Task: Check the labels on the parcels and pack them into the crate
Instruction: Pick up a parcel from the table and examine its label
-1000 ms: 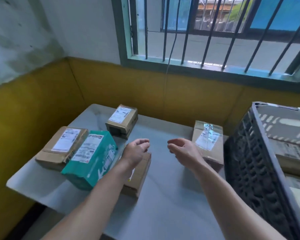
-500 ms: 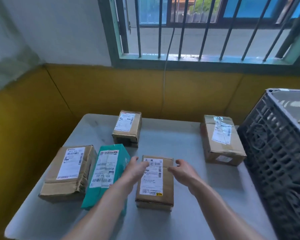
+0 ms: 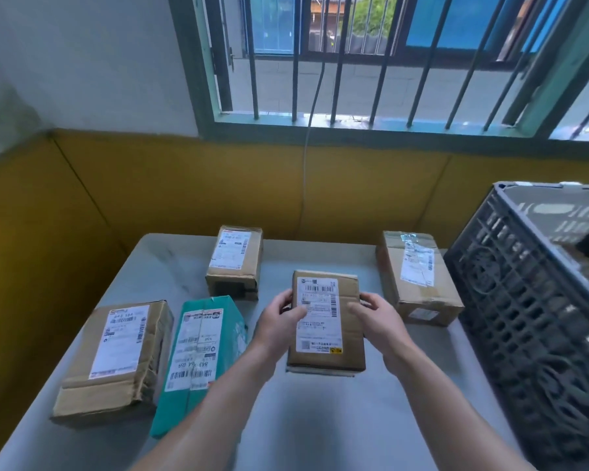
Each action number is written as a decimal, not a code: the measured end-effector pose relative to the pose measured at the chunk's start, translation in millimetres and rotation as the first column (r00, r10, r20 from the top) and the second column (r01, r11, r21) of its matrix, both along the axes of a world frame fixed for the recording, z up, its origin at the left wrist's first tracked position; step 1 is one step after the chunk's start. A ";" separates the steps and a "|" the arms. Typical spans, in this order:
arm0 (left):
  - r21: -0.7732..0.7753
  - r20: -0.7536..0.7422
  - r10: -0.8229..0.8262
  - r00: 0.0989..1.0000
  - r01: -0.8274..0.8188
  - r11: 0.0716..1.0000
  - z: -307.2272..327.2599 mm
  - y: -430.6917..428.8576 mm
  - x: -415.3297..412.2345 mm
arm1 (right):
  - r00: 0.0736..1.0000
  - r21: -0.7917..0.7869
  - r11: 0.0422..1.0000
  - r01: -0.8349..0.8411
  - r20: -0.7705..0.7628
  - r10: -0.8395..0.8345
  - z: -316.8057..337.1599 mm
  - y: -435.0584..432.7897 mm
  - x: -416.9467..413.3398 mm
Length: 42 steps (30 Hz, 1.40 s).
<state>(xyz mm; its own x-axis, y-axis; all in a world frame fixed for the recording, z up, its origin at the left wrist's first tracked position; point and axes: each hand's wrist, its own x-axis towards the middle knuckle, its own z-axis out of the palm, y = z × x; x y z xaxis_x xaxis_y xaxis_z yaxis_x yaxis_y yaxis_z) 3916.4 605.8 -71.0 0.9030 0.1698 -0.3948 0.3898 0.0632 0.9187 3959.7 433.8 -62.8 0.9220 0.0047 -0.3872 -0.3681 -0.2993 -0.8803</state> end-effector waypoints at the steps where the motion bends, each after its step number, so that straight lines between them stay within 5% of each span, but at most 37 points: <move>1: 0.004 0.044 0.008 0.999 -0.008 1.000 4.3 -3.2 3.3 | 1.000 0.024 1.000 0.014 0.027 -0.015 6.2 -4.0 5.3; 8: -0.014 0.295 -0.013 0.955 0.018 1.000 29.9 -28.4 23.2 | 0.982 0.239 0.971 0.008 0.182 -0.053 39.6 -22.3 28.2; 15: -0.178 0.337 0.067 0.939 -0.006 0.984 32.1 -41.0 36.4 | 0.971 0.442 0.895 -0.061 0.234 -0.049 48.1 -30.0 36.5; 27: -0.226 0.252 0.083 0.964 -0.025 0.974 50.9 -46.5 57.0 | 0.938 0.392 0.906 -0.161 0.345 0.017 48.0 -40.0 45.5; 42: -0.203 0.296 0.016 0.955 0.046 0.978 68.6 -41.0 70.7 | 0.965 0.464 0.869 -0.172 0.257 0.053 63.0 -38.2 53.5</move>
<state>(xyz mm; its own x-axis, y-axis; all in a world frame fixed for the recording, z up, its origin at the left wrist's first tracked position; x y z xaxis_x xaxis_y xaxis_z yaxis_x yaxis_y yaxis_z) 3987.1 564.8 -2.5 0.9857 0.0991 -0.1361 0.1065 0.2586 0.9601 4013.3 395.5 0.2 0.9657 0.2439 -0.0886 -0.1287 0.1535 -0.9797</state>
